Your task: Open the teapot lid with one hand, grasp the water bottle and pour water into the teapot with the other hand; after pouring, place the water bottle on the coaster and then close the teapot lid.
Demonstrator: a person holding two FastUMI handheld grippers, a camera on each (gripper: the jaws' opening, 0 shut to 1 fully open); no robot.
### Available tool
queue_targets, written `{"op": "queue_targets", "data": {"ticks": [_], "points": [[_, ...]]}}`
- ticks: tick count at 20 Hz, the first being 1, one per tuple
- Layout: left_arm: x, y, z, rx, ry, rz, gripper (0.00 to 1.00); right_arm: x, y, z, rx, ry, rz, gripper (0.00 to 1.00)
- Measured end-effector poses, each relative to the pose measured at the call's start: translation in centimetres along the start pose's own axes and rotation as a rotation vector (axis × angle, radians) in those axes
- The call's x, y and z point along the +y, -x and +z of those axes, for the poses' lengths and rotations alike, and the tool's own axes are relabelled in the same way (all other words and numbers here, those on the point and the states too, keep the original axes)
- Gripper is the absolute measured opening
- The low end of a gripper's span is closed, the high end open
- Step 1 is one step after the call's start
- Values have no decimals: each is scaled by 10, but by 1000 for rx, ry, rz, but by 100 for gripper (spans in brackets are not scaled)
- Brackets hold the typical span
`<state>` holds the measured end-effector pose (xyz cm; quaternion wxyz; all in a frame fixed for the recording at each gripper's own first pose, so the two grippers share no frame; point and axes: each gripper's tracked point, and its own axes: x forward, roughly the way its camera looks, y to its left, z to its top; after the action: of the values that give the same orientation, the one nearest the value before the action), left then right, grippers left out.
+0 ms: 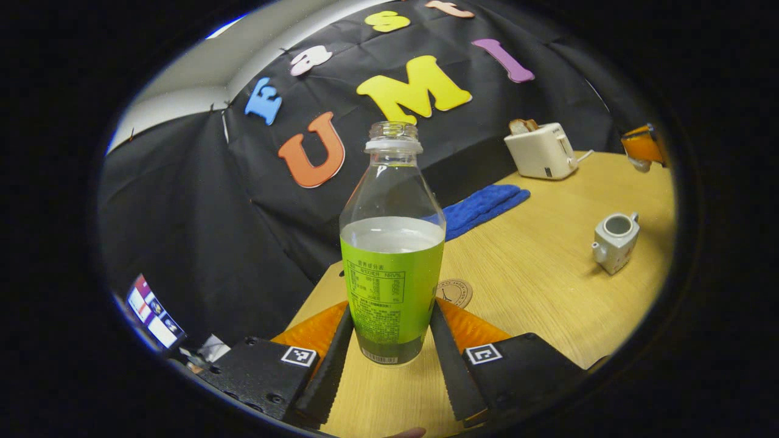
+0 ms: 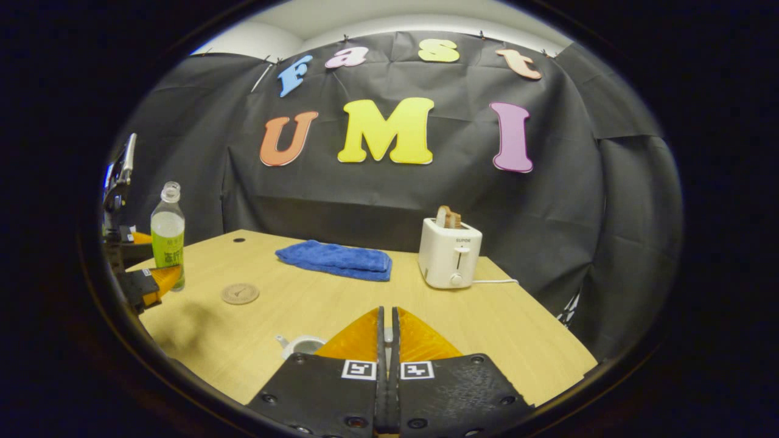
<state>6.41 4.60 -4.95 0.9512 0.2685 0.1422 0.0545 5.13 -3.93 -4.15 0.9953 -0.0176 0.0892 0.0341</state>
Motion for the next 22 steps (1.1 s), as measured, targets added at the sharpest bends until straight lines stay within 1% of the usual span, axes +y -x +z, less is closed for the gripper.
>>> {"op": "queue_targets", "data": {"ticks": [3,4,8,9,10,16,19,22], "points": [[-10,-1,13,-9,-176,3,72,-16,5,-3,2,2,-8,0],[-17,-1,14,-4,-225,-4,74,-21,7,-5,3,4,-14,0],[-48,0,18,5,-383,-46,73,-39,11,-14,3,2,-25,0],[-53,-1,19,5,-425,-48,71,-43,12,-17,6,0,-26,0],[-56,-2,21,6,-475,-49,73,-46,12,-21,13,-3,-26,0],[-67,-6,33,1,-767,-12,73,-64,13,-33,28,-7,-31,0],[-72,-6,41,-11,-886,1,73,-68,14,-35,29,-13,-30,0],[-83,2,41,-25,-965,-8,73,-72,15,-40,34,-17,-29,0]]}}
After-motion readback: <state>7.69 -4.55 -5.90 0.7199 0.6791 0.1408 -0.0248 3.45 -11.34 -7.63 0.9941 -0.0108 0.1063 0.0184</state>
